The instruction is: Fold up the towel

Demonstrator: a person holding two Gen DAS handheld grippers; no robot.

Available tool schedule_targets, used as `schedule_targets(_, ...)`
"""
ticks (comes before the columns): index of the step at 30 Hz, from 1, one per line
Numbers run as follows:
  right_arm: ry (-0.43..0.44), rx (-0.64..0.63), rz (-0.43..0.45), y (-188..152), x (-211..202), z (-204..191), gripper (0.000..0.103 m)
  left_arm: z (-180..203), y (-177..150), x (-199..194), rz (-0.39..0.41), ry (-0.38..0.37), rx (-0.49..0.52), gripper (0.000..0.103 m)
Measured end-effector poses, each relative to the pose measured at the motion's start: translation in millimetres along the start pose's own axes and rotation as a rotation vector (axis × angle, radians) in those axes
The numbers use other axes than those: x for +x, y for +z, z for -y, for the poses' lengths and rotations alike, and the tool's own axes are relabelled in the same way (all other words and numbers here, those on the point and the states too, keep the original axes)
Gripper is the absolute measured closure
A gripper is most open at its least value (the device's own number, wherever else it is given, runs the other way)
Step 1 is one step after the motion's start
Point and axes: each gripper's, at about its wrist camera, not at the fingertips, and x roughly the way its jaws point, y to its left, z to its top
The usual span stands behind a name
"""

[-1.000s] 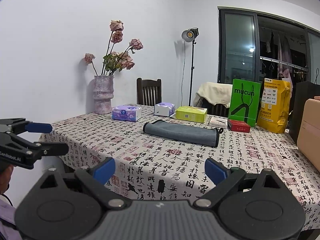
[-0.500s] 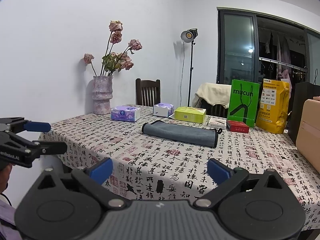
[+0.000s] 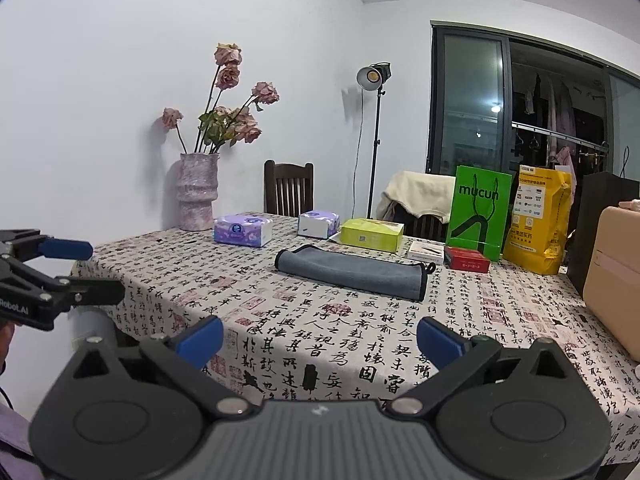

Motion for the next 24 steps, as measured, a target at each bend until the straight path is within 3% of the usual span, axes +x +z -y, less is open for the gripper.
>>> schedule_targets(24,-0.01,-0.011,0.01,4.2,-4.9,0.3,0.0,4.1,4.5,-1.0,0.023,-0.013,0.014,0.0)
